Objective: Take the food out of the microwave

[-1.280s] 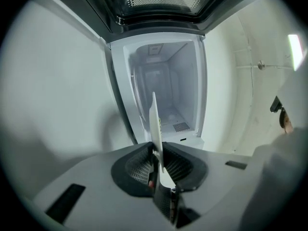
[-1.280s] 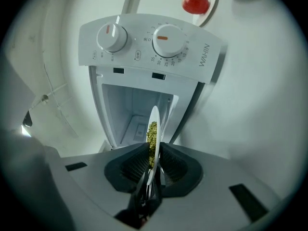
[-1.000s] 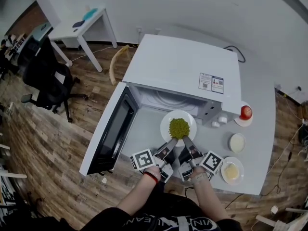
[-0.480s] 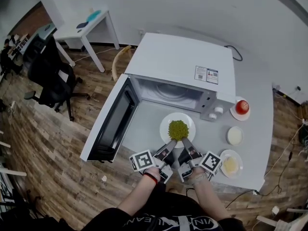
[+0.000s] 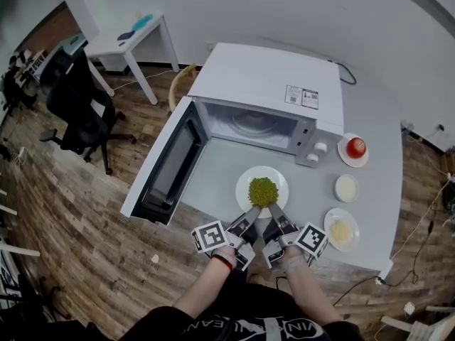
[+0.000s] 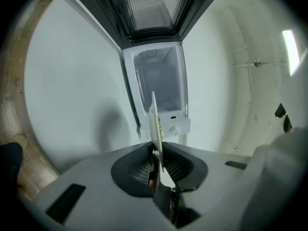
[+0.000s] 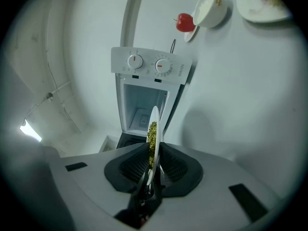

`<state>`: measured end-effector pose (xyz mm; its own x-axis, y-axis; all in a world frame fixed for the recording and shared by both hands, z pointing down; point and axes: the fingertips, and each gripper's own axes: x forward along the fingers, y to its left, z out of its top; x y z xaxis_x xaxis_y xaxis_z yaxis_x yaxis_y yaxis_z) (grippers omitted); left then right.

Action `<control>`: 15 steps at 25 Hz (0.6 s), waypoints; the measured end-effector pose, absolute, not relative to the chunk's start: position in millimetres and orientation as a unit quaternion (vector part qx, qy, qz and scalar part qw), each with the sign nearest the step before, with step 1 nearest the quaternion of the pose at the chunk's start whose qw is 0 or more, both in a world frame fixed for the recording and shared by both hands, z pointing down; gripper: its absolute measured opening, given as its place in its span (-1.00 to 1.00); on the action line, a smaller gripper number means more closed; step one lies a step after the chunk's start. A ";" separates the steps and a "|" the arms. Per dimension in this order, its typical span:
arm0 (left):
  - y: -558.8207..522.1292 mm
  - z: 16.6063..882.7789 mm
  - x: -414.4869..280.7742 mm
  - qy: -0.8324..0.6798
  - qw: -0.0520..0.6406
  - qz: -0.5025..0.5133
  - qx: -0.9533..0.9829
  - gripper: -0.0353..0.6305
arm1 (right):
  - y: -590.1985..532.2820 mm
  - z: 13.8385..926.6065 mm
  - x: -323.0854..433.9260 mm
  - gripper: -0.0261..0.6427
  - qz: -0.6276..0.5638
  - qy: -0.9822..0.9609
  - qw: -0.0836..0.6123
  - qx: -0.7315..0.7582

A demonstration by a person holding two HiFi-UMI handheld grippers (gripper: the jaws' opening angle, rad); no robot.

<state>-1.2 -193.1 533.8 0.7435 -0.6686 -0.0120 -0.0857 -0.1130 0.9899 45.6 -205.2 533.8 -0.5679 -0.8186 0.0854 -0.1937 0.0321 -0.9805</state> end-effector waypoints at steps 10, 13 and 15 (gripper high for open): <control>-138.4 542.6 5.6 -0.271 0.611 -0.229 0.708 -0.72 | -149.5 544.2 55.3 -0.72 -0.589 0.659 0.266 -0.385; -126.6 541.5 7.7 -0.270 0.612 -0.233 0.705 -0.72 | -138.0 543.7 58.0 -0.72 -0.588 0.660 0.263 -0.387; -119.5 542.0 6.6 -0.276 0.607 -0.228 0.710 -0.72 | -130.9 541.0 57.9 -0.72 -0.587 0.661 0.265 -0.384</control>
